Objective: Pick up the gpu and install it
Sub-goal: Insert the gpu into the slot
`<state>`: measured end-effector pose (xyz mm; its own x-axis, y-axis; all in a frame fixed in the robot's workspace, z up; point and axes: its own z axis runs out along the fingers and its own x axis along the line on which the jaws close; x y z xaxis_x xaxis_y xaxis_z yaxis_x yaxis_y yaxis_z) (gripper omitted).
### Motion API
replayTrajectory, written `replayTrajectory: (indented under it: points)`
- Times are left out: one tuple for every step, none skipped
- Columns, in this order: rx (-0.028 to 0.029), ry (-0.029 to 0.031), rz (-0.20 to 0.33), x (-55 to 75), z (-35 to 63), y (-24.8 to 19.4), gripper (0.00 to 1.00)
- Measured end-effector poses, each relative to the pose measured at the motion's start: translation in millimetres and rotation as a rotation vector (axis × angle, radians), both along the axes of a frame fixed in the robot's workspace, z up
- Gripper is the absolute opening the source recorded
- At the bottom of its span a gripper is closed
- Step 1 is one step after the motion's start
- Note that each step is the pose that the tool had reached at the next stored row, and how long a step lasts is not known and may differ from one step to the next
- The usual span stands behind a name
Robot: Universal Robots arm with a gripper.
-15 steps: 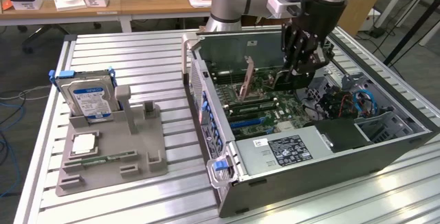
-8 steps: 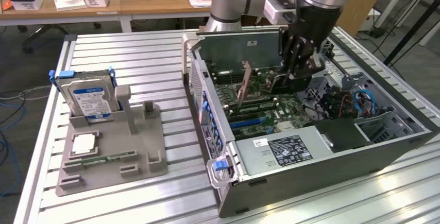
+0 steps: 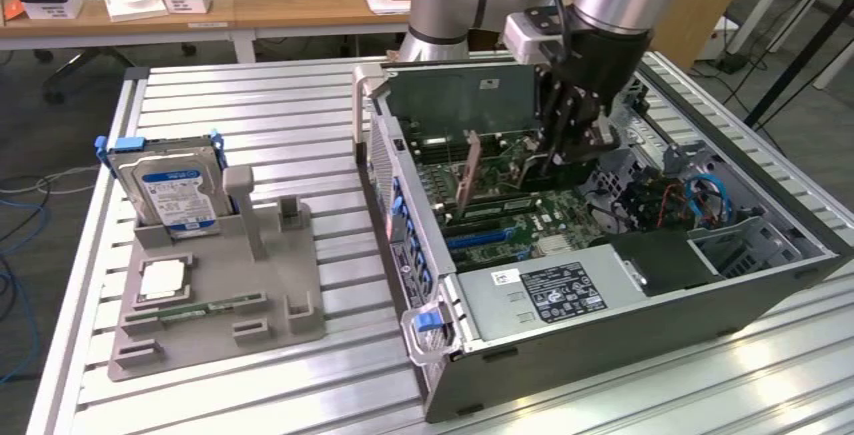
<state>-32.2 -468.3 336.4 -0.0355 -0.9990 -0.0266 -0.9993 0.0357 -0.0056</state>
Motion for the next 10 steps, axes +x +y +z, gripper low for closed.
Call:
replayTrajectory:
  points:
    - [0.0000, 0.0001, 0.000, -0.5, -1.6, 0.0, 0.26]
    - [0.0000, 0.0001, 0.000, -0.9, -3.1, 0.0, 0.26]
    - [0.0001, 0.0000, 0.000, -1.4, -4.8, 0.0, 0.26]
    - [0.0001, 0.0000, 0.000, -1.8, -6.3, 0.0, 0.26]
    - [0.0001, 0.0000, 0.000, -2.2, -7.7, 0.0, 0.26]
    - [0.0000, 0.0000, 0.000, -2.5, -9.0, 0.0, 0.26]
    - [0.0000, 0.0000, 0.000, -2.9, -10.1, 0.0, 0.26]
    - [0.0001, 0.0000, 0.000, -3.1, -11.3, 0.0, 0.26]
    - [0.0001, 0.0000, 0.000, -3.3, -12.3, 0.0, 0.26]
    - [0.0001, 0.0000, 0.000, -3.3, -13.0, 0.0, 0.26]
